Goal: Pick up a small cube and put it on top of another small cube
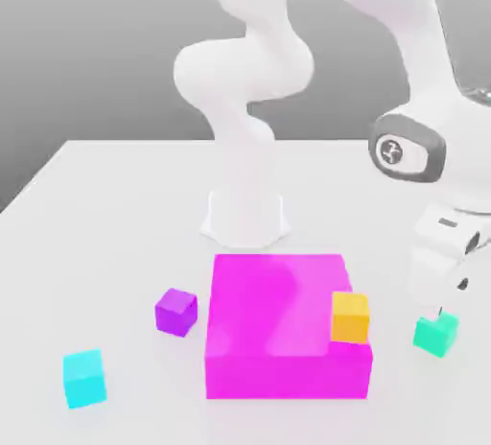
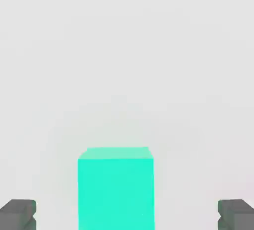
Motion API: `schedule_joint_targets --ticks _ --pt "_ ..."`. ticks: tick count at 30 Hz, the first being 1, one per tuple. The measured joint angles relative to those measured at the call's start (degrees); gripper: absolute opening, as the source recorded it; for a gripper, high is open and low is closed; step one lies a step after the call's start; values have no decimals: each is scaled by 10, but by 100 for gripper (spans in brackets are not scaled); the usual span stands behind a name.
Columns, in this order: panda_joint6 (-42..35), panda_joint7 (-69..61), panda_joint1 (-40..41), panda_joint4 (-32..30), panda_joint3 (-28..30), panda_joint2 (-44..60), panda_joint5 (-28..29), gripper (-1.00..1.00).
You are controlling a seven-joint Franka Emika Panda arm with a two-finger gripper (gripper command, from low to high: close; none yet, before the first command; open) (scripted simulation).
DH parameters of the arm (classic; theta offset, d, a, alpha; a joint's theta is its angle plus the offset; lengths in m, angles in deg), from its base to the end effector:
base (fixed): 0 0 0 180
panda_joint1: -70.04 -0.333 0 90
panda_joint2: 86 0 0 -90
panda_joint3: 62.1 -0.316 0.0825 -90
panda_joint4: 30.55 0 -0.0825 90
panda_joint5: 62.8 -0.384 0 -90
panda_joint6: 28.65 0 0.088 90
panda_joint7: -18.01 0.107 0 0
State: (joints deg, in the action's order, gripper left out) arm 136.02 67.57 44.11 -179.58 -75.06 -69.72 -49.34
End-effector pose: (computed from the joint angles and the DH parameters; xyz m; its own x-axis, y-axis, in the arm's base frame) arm 0.3232 0.2869 0.1584 0.9995 0.0317 0.0014 0.0317 -0.9995 -0.0027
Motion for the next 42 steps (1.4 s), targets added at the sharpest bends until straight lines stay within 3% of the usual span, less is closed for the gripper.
schedule_joint_targets --ticks 2,3,10,17,27,31,32,38,42 --pt "32 19 -26 9 31 41 25 0" --pt "42 25 -34 12 41 54 32 -100" --pt "41 26 -34 12 40 53 34 -100" --pt "-61 -59 27 -16 -23 -80 -64 -100" --pt "-243 -239 113 -35 63 -285 -153 -100" --pt "-179 -246 121 -51 71 -237 -150 -100" --pt "-157 -244 121 -55 71 -219 -147 100" --pt "-146 -242 122 -57 71 -210 -145 100" --pt "-211 -247 119 -46 74 -264 -151 100"
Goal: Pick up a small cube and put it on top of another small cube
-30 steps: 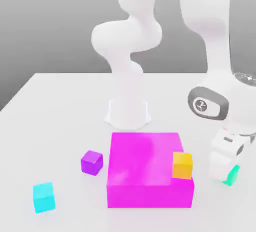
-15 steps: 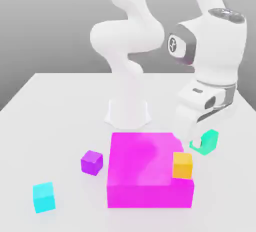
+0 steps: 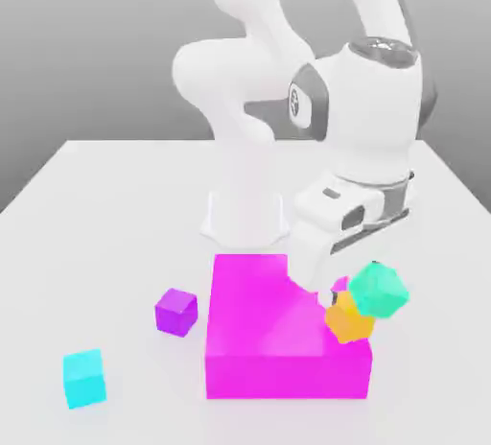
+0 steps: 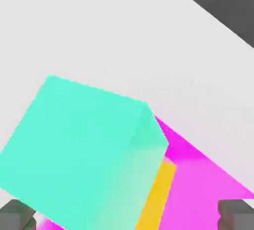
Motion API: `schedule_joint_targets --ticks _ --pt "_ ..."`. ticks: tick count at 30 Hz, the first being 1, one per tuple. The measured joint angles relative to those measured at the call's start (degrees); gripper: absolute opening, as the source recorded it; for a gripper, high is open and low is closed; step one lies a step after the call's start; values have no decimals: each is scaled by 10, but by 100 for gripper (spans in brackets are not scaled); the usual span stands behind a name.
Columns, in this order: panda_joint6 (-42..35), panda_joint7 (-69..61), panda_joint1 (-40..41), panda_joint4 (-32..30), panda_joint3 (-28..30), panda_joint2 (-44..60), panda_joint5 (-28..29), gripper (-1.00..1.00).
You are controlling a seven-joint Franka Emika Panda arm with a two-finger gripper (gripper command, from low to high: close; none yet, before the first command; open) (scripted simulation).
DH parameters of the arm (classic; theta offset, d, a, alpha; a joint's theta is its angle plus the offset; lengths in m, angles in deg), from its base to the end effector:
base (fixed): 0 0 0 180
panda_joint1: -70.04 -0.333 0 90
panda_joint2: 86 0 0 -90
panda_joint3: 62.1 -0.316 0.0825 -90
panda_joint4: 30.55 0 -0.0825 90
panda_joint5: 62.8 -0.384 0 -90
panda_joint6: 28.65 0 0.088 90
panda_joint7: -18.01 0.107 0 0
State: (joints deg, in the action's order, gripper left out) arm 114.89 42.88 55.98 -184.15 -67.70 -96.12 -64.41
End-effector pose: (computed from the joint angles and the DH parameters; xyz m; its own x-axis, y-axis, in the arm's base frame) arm 0.3853 0.1360 0.2918 0.9934 -0.1148 0.0006 -0.1148 -0.9934 0.0002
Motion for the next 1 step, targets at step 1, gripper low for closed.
schedule_joint_targets --ticks 1 --pt "-24 -2 -1 4 1 -20 -2 100"
